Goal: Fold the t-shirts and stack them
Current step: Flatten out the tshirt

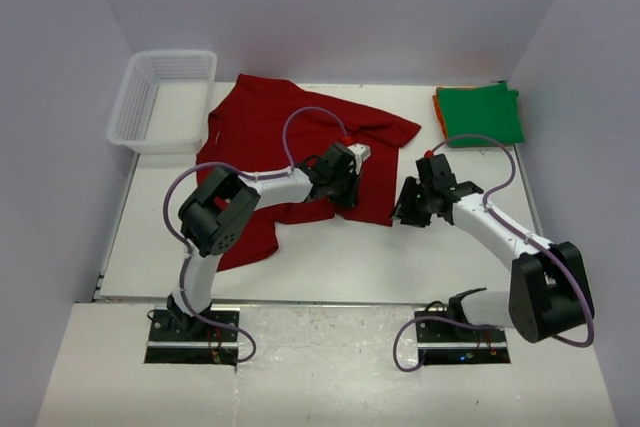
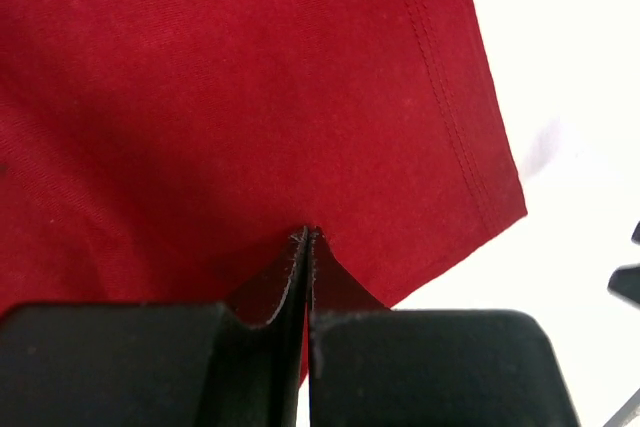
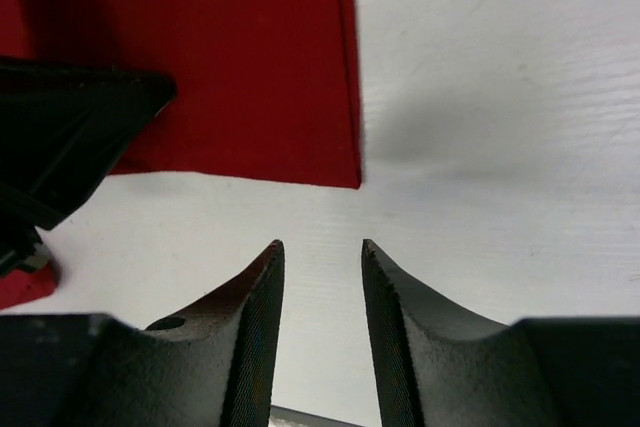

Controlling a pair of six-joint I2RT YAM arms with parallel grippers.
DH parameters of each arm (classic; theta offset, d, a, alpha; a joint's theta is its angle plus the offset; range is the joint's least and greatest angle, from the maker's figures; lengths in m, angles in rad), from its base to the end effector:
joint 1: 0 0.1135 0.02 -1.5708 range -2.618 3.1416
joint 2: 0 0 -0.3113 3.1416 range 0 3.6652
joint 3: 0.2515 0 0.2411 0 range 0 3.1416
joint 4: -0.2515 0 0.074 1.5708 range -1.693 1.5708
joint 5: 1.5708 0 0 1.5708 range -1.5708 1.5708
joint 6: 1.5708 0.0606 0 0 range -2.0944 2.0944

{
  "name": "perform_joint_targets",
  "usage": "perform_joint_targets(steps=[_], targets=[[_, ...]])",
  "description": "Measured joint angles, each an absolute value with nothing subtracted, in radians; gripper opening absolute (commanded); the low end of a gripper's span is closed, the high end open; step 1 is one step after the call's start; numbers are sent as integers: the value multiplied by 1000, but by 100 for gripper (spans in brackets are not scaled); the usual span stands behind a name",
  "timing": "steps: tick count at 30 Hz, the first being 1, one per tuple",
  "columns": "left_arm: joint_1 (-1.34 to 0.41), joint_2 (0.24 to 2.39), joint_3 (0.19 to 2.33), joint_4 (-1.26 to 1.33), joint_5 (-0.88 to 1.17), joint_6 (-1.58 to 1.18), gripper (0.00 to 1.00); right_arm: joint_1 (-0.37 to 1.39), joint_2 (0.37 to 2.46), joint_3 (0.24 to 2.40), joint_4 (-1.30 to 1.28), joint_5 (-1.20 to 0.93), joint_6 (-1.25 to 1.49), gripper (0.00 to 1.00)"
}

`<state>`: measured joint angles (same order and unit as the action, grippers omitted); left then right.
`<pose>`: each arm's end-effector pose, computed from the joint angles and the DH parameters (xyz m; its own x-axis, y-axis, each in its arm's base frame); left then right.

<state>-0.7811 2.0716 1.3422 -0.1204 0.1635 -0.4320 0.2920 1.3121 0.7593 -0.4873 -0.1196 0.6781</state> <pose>0.3281 -0.3392 0.1752 -0.8072 0.2186 -0.5483 0.4768 0.7890 -0.3874 0.2263 0.0756 0.2272 -0.8588 0.3922 -0.3296 0.2505 0.8827 0.3976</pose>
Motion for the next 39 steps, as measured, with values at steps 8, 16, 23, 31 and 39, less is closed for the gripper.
perform_joint_targets(steps=[8, 16, 23, 31, 39], targets=[[-781, 2014, 1250, -89, 168, -433, 0, 387, 1312, 740, -495, -44, 700, 41], [-781, 1958, 1153, -40, 193, -439, 0, 426, 1401, 739, -509, 2, 698, 43], [-779, 1950, 1121, -1, 240, -454, 0, 503, 1499, 784, -524, 31, 701, 45], [-779, 1938, 1097, 12, 269, -454, 0, 545, 1565, 850, -528, 44, 708, 44], [-779, 1919, 1071, 12, 285, -454, 0, 568, 1570, 852, -534, 71, 741, 40]])
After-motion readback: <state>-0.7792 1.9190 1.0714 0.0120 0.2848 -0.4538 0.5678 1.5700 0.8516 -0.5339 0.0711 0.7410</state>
